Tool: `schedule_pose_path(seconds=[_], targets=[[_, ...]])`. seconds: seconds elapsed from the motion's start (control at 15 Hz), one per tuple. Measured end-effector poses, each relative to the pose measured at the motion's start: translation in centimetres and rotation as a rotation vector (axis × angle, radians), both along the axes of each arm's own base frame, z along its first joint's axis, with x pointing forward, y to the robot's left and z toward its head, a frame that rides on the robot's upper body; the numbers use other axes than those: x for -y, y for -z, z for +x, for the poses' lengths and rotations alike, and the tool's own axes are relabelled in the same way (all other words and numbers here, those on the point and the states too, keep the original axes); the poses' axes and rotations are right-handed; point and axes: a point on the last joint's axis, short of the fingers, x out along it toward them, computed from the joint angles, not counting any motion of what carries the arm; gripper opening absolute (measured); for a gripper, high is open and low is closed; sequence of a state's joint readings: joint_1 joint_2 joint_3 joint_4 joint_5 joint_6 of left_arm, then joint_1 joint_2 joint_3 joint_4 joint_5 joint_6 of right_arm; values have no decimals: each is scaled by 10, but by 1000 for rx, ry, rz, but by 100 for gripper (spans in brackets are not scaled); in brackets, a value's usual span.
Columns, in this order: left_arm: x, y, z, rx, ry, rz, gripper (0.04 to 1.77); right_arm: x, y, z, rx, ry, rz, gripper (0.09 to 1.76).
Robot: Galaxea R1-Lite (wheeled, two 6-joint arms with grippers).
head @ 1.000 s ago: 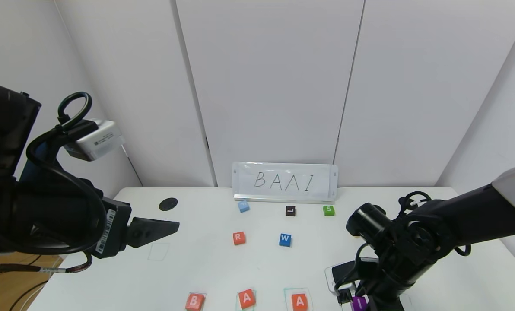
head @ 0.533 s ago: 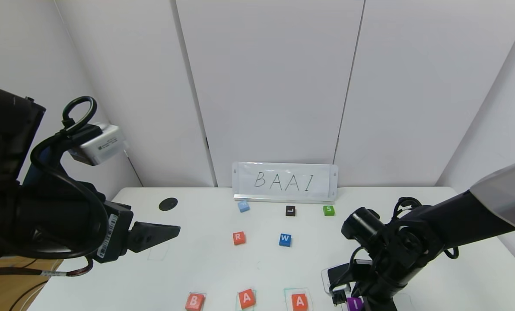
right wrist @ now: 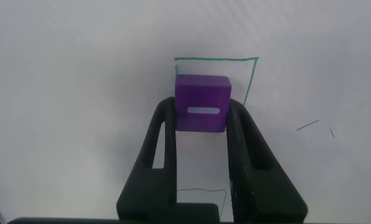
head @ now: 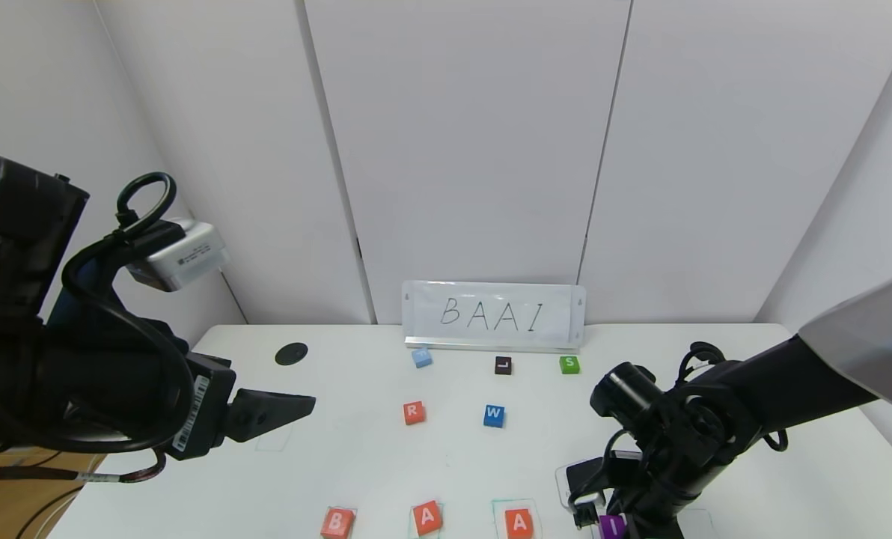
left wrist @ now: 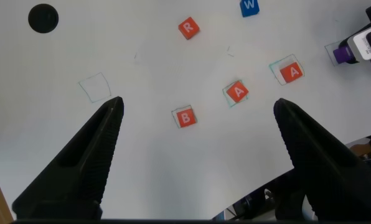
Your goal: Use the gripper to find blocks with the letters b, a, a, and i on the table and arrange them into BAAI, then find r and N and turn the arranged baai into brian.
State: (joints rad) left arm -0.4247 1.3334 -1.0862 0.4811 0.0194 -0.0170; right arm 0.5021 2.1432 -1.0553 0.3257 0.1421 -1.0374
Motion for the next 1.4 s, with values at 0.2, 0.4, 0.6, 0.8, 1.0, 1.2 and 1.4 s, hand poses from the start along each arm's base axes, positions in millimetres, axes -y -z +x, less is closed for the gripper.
schedule_pose_path(seconds=[0.2, 0.4, 0.6, 0.8, 1.0, 1.2, 1.4], targets=[[1, 1, 0, -3, 6, 2, 172, 0, 1, 0, -1, -1, -1, 75], [2, 2, -1, -2, 3, 11, 172, 0, 0, -1, -3, 2, 1, 106], [3, 2, -1, -2, 6, 14, 172, -1, -1, -1, -2, 1, 2, 127], [3, 2, -1, -3, 6, 14, 172, -1, -4, -2, 4, 0, 5, 141], [3, 2, -1, -2, 7, 14, 172, 0, -9, -3, 20, 4, 8, 150], [4, 3, -2, -4, 9, 14, 172, 4, -22, -5, 46, 21, 28, 157], [4, 3, -3, -5, 14, 16, 172, 5, -37, -8, 52, 188, 74, 161]])
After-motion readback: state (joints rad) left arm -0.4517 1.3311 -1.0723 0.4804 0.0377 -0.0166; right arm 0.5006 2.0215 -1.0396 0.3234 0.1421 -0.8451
